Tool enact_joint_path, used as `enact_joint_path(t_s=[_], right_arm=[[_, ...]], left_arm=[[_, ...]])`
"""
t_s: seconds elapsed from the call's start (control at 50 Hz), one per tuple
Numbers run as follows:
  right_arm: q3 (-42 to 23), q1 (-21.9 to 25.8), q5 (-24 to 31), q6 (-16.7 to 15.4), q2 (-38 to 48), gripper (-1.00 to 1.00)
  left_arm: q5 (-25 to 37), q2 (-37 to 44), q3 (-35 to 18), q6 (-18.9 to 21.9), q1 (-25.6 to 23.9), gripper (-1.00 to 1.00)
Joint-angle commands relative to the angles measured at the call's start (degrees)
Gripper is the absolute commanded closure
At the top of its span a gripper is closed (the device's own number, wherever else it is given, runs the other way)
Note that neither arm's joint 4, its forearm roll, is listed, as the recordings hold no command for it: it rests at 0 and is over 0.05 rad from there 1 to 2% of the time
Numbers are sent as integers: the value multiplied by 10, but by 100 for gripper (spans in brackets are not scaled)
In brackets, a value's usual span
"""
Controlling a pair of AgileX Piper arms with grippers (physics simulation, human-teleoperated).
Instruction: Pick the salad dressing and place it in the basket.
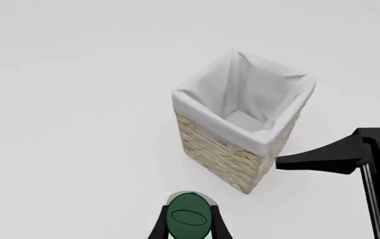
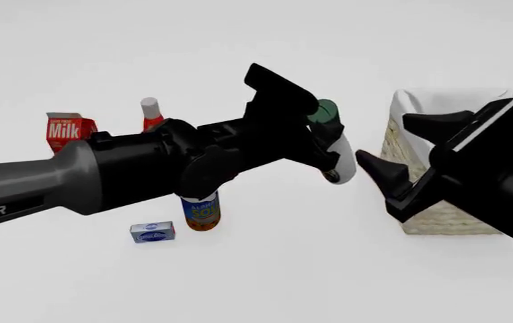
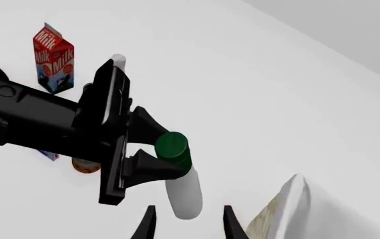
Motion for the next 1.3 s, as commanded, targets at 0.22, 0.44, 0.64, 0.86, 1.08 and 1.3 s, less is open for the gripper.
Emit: enact_joint_path(t_s=[0.22, 0.44, 0.64, 0.86, 1.08, 1.3], right_arm=[[-6, 7, -27, -6, 50, -100], [-4, 12, -40, -9, 68, -100], [-2, 17, -56, -8, 87, -100], [-7, 20, -68, -14, 108, -100], [-22, 24, -67, -25, 122, -100], [-30, 23, -73, -35, 135, -100]], left_arm=[[4, -11, -5, 10, -5, 100], [10, -19, -7, 11, -10, 100], [12, -25, -6, 11, -11, 100], [13, -29, -2, 11, -14, 100], [12, -34, 4, 10, -17, 100], [15, -40, 7, 11, -20, 100]])
